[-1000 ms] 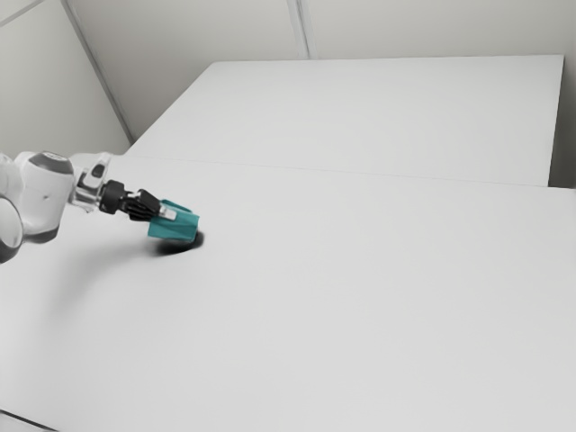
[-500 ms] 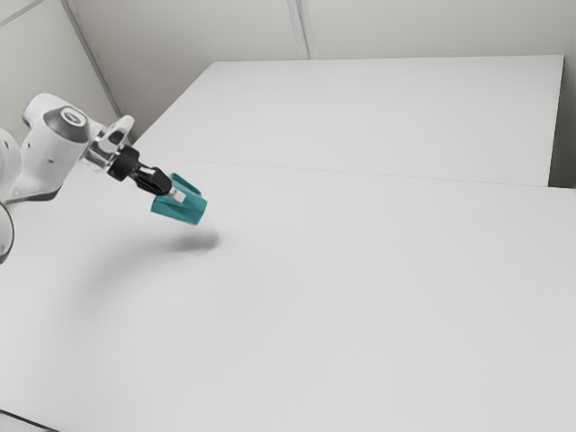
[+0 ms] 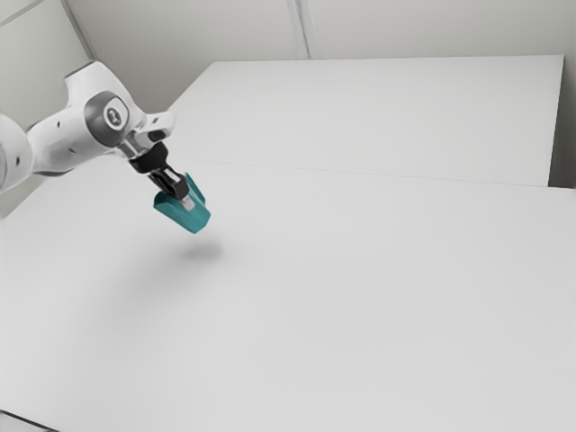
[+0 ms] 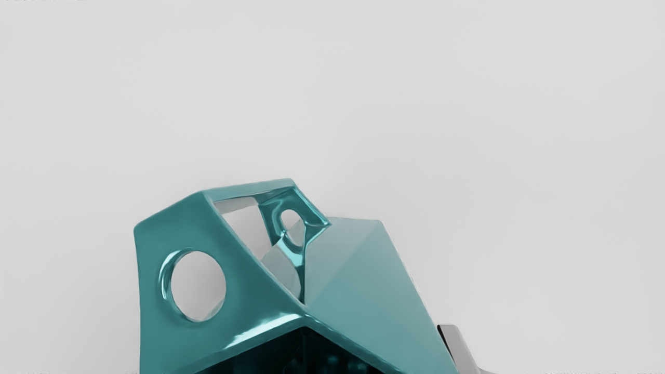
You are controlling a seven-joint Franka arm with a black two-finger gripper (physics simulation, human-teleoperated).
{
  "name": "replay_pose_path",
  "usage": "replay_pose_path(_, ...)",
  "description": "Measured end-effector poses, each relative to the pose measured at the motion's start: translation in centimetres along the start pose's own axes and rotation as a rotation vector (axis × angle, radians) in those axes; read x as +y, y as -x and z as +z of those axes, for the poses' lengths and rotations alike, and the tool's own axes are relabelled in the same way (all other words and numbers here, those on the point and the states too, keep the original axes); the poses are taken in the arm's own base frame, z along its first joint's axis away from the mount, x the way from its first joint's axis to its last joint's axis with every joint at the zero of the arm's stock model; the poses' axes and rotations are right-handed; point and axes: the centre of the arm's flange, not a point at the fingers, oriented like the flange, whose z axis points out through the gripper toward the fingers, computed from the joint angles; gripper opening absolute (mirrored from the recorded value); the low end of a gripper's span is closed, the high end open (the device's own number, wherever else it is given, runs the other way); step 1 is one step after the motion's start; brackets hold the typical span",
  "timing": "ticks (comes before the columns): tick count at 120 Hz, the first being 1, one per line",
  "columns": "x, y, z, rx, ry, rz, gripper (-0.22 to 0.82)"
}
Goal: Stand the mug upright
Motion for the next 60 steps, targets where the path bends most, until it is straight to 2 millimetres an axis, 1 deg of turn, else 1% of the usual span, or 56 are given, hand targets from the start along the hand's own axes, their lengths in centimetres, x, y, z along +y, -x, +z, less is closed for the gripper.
replay_pose_path(11,1.6,-0.2,-0.1,-0.024,-0.043,0.000,-0.18)
replay_pose_path(21,2.9,0.0,0.1,-0.044,-0.076,-0.008,-0.18)
replay_pose_path(42,5.7,0.2,1.2,-0.075,-0.120,-0.030,-0.18)
replay_pose_path(60,7.7,0.3,2.0,-0.087,-0.149,-0.057,-0.18)
